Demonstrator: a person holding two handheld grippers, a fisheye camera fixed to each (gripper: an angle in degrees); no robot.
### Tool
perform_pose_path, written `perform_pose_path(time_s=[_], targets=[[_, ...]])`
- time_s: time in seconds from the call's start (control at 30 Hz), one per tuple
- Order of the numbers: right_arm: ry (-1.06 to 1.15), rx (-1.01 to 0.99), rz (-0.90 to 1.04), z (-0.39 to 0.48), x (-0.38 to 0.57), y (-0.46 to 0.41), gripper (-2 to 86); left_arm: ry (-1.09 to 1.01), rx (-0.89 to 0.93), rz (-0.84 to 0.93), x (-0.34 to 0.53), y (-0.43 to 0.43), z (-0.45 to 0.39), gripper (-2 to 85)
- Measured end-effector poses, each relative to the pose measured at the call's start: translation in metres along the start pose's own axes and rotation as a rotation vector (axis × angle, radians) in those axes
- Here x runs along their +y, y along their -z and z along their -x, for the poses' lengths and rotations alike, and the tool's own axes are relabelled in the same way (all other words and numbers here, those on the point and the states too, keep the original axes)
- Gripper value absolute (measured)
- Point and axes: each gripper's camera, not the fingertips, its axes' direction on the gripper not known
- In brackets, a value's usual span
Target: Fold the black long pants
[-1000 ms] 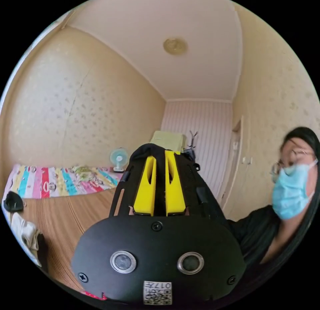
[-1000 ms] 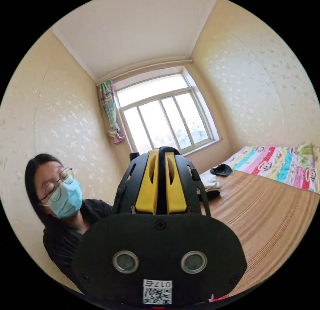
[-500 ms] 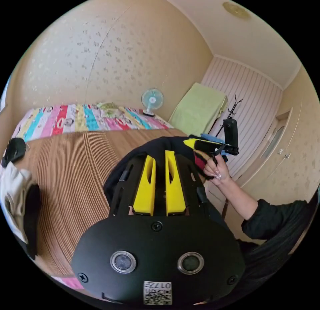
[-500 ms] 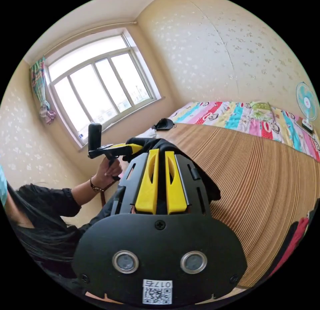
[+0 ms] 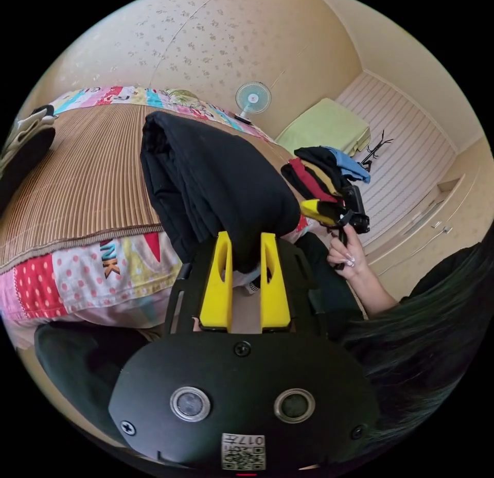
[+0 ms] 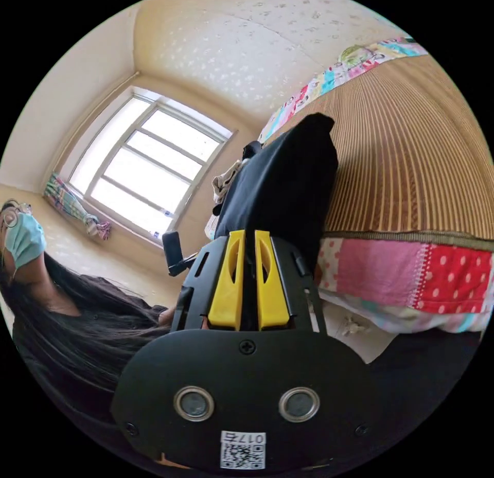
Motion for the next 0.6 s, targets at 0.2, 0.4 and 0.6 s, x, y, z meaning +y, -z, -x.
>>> perform_pose_path(time_s=[0.2,0.4,0.6], targets=[[-0.012,0.097,0.014,-0.034,-0.084,0.0,29.1,0.057,0.096,-0.031,0.001,0.019,0.027,8.5],[-0.137,-0.094,0.225,-0.093,-0.112,-0.07,30.6,0.087,-0.01,-0.214,0.028,0.074,0.037,7.3],[-0.15,0.084,0.155,-0.075,-0.102,-0.096,25.9,0.106,-0.165,-0.316,0.04,0.091,0.053,6.4]])
